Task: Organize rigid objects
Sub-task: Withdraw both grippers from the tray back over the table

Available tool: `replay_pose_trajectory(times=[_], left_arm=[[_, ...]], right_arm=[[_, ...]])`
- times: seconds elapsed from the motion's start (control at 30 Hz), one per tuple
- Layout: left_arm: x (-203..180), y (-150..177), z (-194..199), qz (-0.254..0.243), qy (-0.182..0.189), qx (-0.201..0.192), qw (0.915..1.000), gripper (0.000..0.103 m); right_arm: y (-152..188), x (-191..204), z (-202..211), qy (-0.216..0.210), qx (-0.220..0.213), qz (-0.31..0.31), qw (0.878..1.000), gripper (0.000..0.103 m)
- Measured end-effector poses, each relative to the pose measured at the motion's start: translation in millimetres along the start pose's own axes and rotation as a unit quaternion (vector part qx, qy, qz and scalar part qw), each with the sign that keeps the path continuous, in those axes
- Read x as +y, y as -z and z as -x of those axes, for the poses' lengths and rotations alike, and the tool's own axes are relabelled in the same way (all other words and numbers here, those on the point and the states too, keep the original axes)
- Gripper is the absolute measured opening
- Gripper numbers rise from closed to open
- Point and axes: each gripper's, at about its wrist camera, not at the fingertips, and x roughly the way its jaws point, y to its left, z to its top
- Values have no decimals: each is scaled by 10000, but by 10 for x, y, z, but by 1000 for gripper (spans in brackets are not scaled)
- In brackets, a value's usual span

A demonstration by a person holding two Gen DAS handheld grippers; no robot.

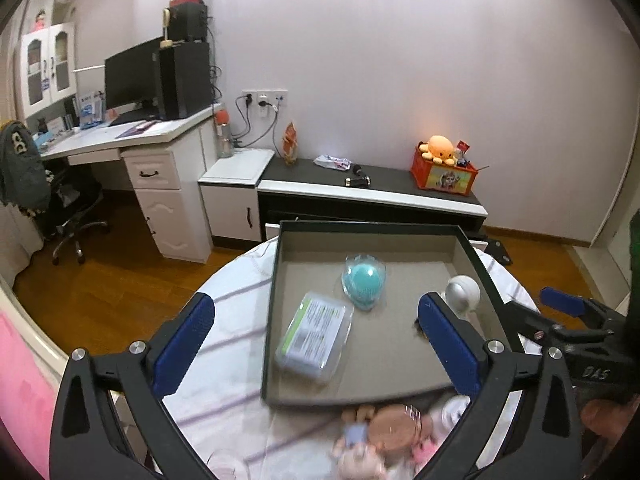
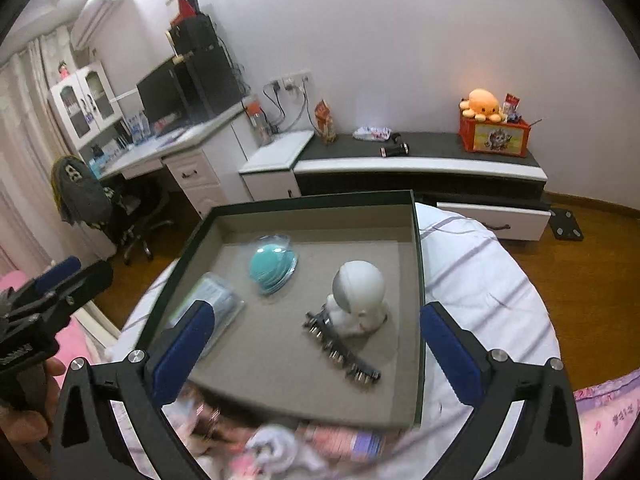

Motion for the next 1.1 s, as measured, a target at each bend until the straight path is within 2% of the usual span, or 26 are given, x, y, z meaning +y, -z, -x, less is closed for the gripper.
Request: replay_pose_trajectory(times=[0.33, 0.53, 0.7, 0.87, 1.1], left_arm=[[28, 345, 763, 88, -198, -256, 9994, 103], [39, 613, 1124, 143, -256, -332, 9990, 103], [33, 929, 1364, 133, -315, -312, 9989, 103], [61, 1213, 1500, 182, -207, -156, 9995, 103], [39, 1301, 1560, 233, -177, -159, 9994, 103]], right_arm=[[427, 202, 972, 13, -783, -58, 9969, 103], [724, 218, 1434, 163, -1074, -79, 9940, 103], [1041, 320, 1724, 361, -1127, 116, 9929, 103], [1277, 355, 1835, 435, -1040, 196, 9934, 103], [1383, 409, 1908, 416, -1022, 259, 9936, 103]])
